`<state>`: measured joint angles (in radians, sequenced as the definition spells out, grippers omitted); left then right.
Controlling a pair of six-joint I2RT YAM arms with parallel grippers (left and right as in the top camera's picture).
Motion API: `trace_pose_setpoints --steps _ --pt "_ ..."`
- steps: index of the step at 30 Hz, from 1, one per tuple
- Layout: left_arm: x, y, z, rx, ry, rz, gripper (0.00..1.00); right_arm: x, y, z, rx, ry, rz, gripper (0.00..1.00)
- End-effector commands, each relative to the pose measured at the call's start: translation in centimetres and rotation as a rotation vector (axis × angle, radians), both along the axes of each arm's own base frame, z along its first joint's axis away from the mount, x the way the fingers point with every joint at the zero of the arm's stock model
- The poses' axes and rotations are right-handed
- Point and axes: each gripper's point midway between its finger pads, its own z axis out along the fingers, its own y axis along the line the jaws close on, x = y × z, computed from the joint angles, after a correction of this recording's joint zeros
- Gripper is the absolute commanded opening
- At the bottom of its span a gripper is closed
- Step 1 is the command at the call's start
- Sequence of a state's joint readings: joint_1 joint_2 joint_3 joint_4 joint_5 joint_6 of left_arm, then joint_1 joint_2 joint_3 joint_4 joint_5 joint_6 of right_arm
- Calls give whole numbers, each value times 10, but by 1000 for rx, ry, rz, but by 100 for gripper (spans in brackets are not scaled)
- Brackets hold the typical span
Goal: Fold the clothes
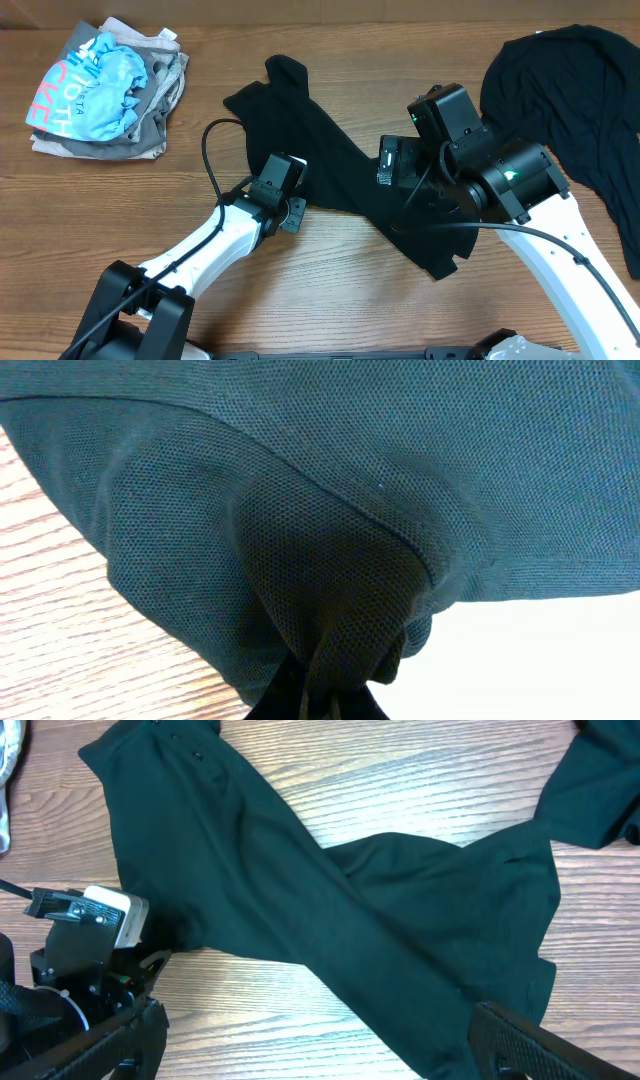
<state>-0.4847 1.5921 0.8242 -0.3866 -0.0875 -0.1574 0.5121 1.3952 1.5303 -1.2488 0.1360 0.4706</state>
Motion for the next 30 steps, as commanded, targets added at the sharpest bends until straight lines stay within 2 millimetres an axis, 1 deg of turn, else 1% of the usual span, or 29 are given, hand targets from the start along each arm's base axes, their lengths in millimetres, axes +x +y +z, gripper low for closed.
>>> trace_pose_setpoints --steps 1,2,3,5,6,8,9,11,12,14,17,19,21,23,24,25,27,28,30 --pt "5 5 3 26 -16 24 4 1 -4 0 -12 -9 -12 100" --pt "7 6 7 33 -14 28 4 1 -5 0 -13 -7 -15 100" --pt "10 9 25 54 -8 52 4 1 -7 -1 -17 -1 -22 100" --pt "15 15 51 93 -10 74 4 0 -12 -3 -22 14 -35 100" --pt "19 19 68 115 -18 87 4 -1 -15 -4 -21 21 -50 100" --pt "26 27 106 155 -47 112 4 -3 -20 -6 -14 42 -75 100" --pt "32 35 145 185 -85 137 4 -6 -21 -8 10 71 -76 100" --pt "36 43 181 223 -128 148 4 -10 -20 -10 25 94 -72 100" --pt "38 52 212 269 -169 151 4 -14 -19 -11 32 116 -65 100" --pt "37 66 244 327 -219 180 4 -23 -18 -11 46 142 -45 100" --pt "35 80 277 371 -274 220 4 -34 -17 -4 71 143 -22 100" --pt "35 80 290 360 -297 227 4 -41 -15 4 101 128 6 100" --pt "36 78 294 341 -307 225 4 -49 -12 11 133 121 26 100" --pt "37 77 294 334 -310 225 4 -57 -8 14 149 131 69 100" --pt "37 73 293 317 -305 216 4 -64 -5 10 145 156 87 99" --pt "38 71 292 308 -304 213 4 -66 -3 6 140 166 96 99" --pt "40 68 292 291 -309 209 4 -72 7 -8 133 194 135 99" --pt "41 66 293 280 -317 209 4 -78 24 -24 153 218 193 99" --pt "42 66 294 276 -322 210 4 -85 44 -42 177 236 262 98"
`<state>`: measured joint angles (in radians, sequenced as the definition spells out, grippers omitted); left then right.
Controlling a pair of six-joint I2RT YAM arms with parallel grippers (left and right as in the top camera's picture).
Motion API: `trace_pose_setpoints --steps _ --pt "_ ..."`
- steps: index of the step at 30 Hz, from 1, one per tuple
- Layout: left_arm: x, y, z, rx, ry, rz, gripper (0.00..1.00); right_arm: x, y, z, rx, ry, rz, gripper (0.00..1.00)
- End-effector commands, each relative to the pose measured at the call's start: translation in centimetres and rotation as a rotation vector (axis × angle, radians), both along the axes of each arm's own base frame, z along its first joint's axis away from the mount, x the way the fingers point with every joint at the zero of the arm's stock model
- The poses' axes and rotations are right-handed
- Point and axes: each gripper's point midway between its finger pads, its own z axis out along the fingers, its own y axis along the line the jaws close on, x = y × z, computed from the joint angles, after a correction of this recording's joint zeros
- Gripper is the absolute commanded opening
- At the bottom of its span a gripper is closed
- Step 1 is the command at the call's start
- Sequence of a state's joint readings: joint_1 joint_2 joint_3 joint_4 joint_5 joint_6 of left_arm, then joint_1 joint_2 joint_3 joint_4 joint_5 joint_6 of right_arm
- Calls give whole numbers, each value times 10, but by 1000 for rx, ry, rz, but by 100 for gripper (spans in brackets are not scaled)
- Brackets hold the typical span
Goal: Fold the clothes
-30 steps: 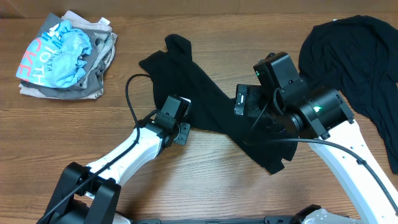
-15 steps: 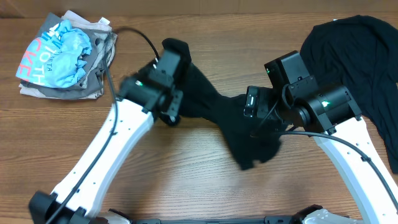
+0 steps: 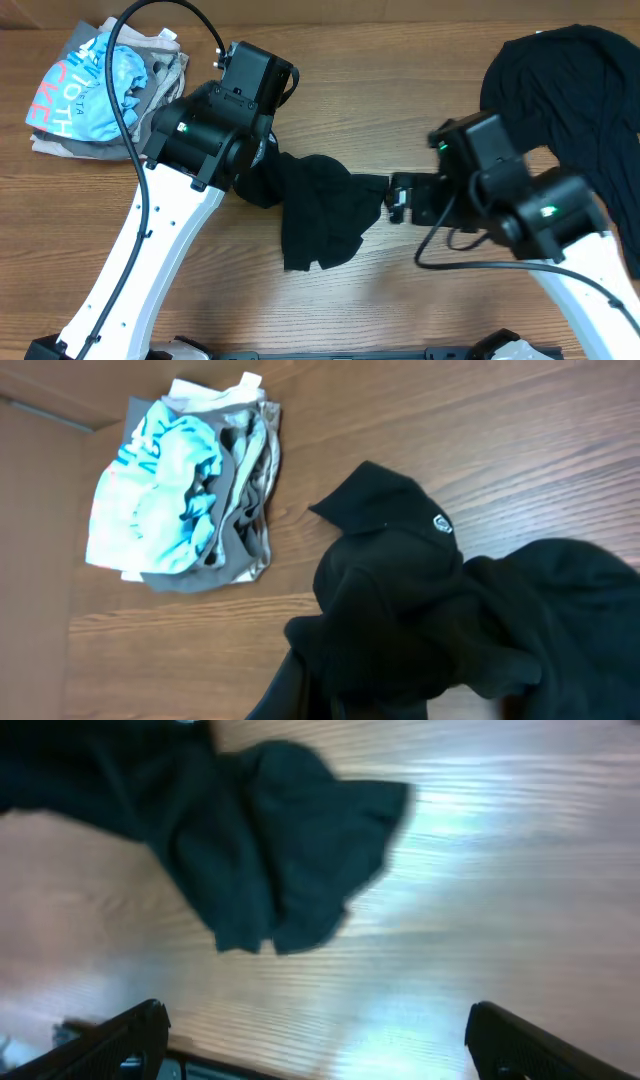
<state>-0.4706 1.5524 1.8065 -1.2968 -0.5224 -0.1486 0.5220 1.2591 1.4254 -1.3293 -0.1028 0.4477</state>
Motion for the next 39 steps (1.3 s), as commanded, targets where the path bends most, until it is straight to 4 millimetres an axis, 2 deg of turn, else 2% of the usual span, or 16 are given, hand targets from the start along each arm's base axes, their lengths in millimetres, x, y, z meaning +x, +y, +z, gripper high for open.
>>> trace_pose_setpoints --steps 1,7,10,12,15,19,21,25,27,29,38,39 --pt "3 1 16 -18 -51 -4 4 -25 42 -48 42 89 164 98" --pt "5 -1 18 -29 -65 -3 4 -37 92 -98 95 15 321 94" --pt "7 -6 18 -54 -71 -16 4 -31 108 -116 70 -61 351 90" --pt "9 -8 20 -69 -79 -22 4 -24 112 -123 12 -116 386 90" --pt "13 -14 22 -95 -93 -34 4 -3 112 -142 -108 -197 408 89" --pt "12 -16 21 -105 -88 -42 4 8 114 -177 -176 -162 422 86" --pt "12 -16 21 -104 -87 -41 4 12 108 -189 -208 -138 406 86" --pt "12 -16 21 -104 -88 -41 4 24 100 -193 -214 -134 366 77" --pt "12 -16 21 -104 -88 -42 4 31 98 -192 -197 -139 348 64" --pt "12 -16 21 -104 -88 -42 4 35 98 -190 -177 -140 339 58" --pt "12 -16 21 -103 -87 -44 4 14 119 -194 -70 -88 528 57" --pt "12 -16 20 -105 -85 -46 4 13 120 -195 -61 -81 540 54"
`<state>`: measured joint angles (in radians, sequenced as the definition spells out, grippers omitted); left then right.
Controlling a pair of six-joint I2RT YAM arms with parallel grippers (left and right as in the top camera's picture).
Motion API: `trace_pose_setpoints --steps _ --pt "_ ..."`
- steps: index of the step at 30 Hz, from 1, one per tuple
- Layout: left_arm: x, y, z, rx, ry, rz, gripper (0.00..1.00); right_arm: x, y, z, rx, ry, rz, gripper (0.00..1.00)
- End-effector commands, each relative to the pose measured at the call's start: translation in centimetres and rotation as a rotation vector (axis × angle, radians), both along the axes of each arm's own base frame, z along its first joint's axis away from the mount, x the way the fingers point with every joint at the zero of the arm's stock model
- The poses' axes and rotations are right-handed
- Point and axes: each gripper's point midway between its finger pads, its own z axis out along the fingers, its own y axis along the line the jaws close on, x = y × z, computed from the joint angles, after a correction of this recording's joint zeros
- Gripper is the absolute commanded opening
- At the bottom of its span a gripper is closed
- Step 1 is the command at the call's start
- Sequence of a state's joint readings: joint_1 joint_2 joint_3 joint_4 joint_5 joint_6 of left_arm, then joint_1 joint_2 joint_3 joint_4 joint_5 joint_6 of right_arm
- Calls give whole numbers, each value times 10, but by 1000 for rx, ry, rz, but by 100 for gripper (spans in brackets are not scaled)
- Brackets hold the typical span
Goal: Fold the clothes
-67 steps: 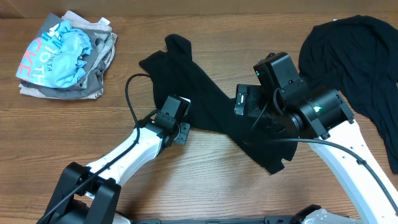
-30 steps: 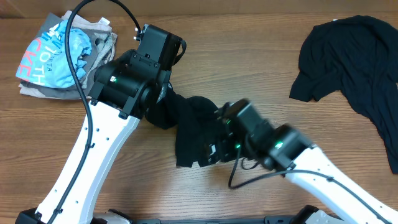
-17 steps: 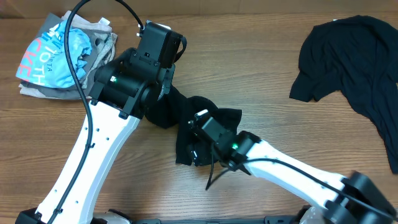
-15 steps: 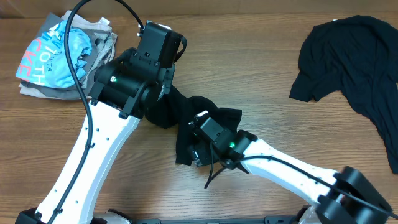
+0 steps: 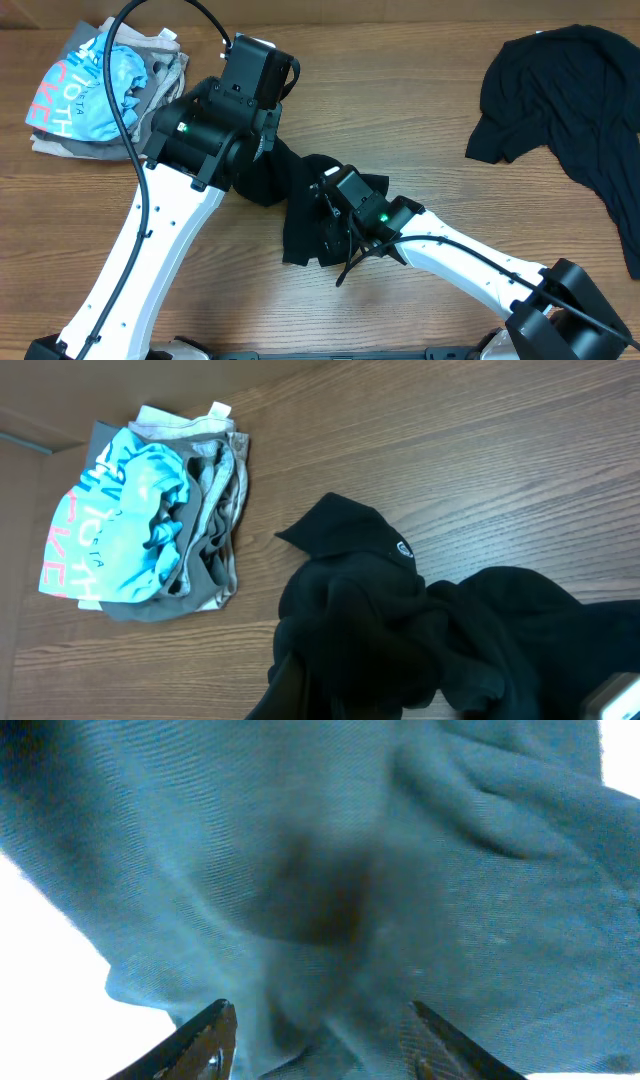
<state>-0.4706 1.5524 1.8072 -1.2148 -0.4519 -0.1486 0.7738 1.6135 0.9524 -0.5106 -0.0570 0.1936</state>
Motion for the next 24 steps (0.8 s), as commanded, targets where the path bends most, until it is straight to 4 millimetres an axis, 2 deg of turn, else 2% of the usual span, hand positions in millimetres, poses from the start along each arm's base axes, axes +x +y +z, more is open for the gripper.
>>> trace_pose_setpoints --steps 1,4,9,13,16,20,21,24 --pt "0 1 15 -18 -36 -9 4 -11 11 -5 37 44 84 50" --pt "0 1 15 -18 -37 -9 4 -15 12 -9 33 63 107 39" --pt "0 1 14 -16 -33 -9 4 -14 8 -12 23 74 98 6" --pt "-5 4 10 -7 -11 -5 4 -6 0 -12 29 79 52 4" --pt "-9 10 8 8 3 29 4 10 -15 -5 56 113 -73 4" --pt "-12 19 7 50 11 50 4 36 -39 23 131 150 -161 4" --pt "-13 20 7 55 14 53 4 44 -44 33 165 150 -146 4" --pt "-14 22 7 58 19 57 4 62 -57 47 227 122 -113 4"
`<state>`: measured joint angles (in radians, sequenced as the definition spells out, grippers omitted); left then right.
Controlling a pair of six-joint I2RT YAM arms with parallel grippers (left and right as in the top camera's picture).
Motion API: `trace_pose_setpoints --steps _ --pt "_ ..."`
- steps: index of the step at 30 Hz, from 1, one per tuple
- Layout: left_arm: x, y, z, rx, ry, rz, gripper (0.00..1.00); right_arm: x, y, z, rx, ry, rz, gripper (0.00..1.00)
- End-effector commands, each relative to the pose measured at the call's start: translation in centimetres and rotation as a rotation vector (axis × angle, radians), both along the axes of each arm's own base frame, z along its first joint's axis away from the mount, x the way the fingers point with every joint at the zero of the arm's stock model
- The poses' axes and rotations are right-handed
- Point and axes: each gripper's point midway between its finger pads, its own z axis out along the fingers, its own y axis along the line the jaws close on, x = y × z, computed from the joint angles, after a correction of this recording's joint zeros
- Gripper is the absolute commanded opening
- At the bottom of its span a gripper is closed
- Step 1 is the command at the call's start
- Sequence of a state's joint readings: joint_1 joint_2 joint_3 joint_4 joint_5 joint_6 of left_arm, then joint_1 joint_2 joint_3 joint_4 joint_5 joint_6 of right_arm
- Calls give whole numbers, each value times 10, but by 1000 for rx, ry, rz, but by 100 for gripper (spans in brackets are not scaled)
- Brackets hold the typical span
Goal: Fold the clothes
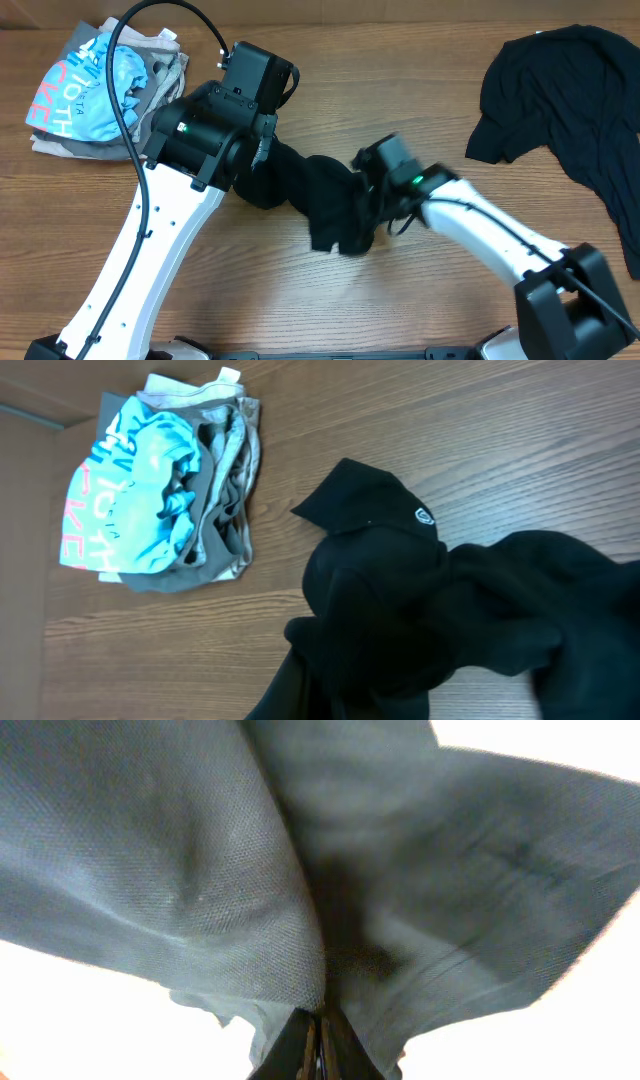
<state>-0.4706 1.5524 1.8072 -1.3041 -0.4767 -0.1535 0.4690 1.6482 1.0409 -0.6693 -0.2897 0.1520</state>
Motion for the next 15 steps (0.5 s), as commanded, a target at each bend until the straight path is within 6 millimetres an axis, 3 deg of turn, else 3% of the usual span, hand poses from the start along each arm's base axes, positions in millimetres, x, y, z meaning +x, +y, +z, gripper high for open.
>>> trace_pose_setpoints --steps 1,2,6,10,15 --pt "1 11 16 1 -52 44 4 31 -10 39 117 -101 23 4" --pt "1 13 16 -3 -53 55 4 43 -32 37 105 -113 -17 4" --pt "1 17 15 -1 -47 68 4 62 -77 36 103 -120 -129 4" --pt "-1 24 14 15 -41 84 4 59 -89 43 169 -78 -148 4" --pt "-1 34 14 17 -38 125 4 39 -88 75 193 -6 -123 4"
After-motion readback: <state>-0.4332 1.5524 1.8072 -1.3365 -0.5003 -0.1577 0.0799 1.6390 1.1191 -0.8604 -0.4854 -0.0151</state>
